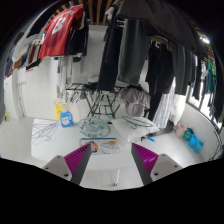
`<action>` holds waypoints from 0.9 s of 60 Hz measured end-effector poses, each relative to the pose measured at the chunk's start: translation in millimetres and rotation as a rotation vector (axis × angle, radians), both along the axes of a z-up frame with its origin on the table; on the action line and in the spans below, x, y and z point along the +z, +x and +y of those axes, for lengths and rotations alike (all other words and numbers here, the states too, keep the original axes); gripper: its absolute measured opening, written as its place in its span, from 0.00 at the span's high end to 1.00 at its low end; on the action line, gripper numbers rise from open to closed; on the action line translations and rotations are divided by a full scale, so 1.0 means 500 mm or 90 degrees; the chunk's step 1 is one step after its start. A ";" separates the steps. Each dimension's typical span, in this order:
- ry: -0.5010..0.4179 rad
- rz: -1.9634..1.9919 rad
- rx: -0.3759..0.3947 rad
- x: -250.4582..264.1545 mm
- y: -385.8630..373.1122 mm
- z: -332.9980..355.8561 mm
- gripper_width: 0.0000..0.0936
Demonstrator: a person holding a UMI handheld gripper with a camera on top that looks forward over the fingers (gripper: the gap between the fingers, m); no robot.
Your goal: Fold towel
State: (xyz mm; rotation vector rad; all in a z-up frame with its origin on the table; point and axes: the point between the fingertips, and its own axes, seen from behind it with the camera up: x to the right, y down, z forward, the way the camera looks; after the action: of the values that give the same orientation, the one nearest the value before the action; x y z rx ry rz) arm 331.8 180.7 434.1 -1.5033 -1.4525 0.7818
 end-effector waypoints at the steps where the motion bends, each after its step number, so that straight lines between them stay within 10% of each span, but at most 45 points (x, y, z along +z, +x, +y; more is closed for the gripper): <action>1: -0.003 0.000 0.005 -0.010 -0.004 -0.003 0.09; 54: -0.046 -0.040 0.112 -0.387 -0.169 -0.425 0.09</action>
State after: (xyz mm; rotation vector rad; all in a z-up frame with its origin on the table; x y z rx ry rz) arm 247.5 -32.0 240.6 -1.4793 -1.6356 0.9089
